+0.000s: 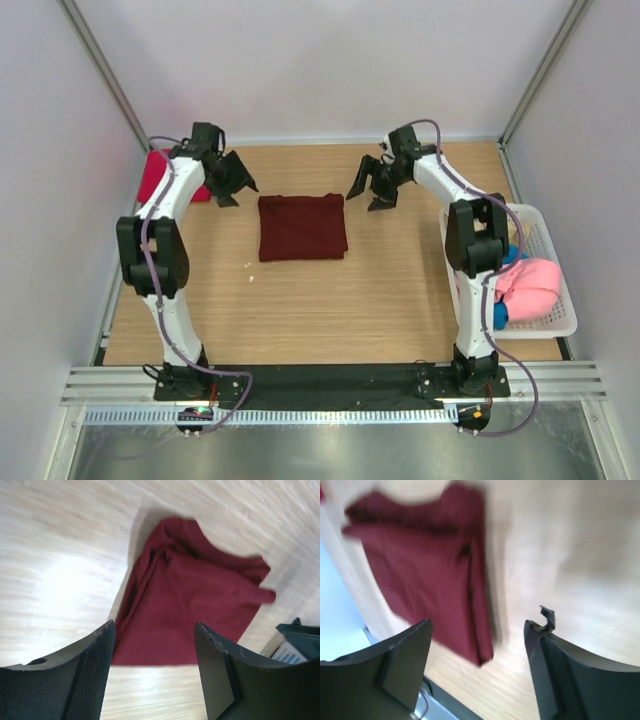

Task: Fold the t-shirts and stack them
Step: Fold the tshirt

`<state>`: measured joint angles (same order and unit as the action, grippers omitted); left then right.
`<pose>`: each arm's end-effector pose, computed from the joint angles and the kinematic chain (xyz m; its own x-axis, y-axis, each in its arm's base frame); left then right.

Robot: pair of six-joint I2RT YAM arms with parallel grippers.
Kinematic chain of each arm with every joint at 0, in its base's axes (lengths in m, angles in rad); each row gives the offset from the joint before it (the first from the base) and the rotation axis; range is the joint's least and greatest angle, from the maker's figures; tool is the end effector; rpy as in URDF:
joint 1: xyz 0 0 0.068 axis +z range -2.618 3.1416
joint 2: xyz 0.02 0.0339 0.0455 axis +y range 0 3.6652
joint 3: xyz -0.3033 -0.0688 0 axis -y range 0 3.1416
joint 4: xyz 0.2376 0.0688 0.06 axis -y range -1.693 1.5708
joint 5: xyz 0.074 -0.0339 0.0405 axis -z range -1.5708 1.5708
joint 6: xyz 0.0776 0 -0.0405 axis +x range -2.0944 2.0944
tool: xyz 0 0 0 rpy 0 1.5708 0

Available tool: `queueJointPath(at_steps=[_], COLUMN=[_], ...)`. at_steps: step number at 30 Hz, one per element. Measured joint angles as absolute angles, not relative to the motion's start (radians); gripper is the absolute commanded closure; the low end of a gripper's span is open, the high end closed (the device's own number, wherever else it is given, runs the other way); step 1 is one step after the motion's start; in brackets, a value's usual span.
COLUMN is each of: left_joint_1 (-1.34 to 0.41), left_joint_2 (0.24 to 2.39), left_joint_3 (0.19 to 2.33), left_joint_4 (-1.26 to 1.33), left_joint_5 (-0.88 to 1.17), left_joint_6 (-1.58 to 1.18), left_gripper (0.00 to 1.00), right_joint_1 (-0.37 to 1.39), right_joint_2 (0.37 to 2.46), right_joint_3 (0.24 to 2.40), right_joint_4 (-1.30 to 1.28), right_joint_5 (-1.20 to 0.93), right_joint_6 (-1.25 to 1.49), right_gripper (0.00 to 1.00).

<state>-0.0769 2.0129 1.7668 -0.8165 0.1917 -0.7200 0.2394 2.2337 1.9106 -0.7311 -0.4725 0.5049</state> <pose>0.4654 -0.0507 0.2567 -0.7655 -0.5902 -0.2561 -0.4482 0.7748 -0.4460 0.4984 0.1580 0.2096 -0.9471 0.2122 -0.2409 0.0327 0.8102 0.5853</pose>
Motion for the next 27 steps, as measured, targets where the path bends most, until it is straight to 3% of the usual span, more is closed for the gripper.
queueJointPath(at_steps=[6, 14, 18, 19, 23, 27], left_joint_1=[-0.082, -0.145, -0.156, -0.157, -0.163, -0.179], left_joint_2=[1.806, 1.905, 1.942, 1.950, 1.973, 1.966], left_joint_3=[1.468, 1.344, 1.344, 1.344, 1.338, 1.291], left_joint_4=[-0.759, -0.700, -0.675, -0.670, -0.656, -0.631], left_joint_5=[0.275, 0.300, 0.311, 0.317, 0.337, 0.366], left_joint_6=[-0.669, -0.614, -0.614, -0.616, -0.620, -0.632], left_gripper=[0.34, 0.40, 0.55, 0.58, 0.70, 0.83], right_joint_1=[0.334, 0.406, 0.408, 0.409, 0.426, 0.436], right_joint_2=[2.068, 2.100, 2.125, 2.131, 2.137, 2.096], right_joint_3=[1.615, 1.565, 1.565, 1.565, 1.534, 1.435], right_joint_4=[-0.666, -0.603, -0.589, -0.588, -0.558, -0.487], right_joint_5=[-0.534, -0.528, -0.501, -0.498, -0.495, -0.511], right_joint_6=[0.460, 0.408, 0.393, 0.394, 0.398, 0.431], right_gripper=[0.13, 0.16, 0.26, 0.35, 0.52, 0.76])
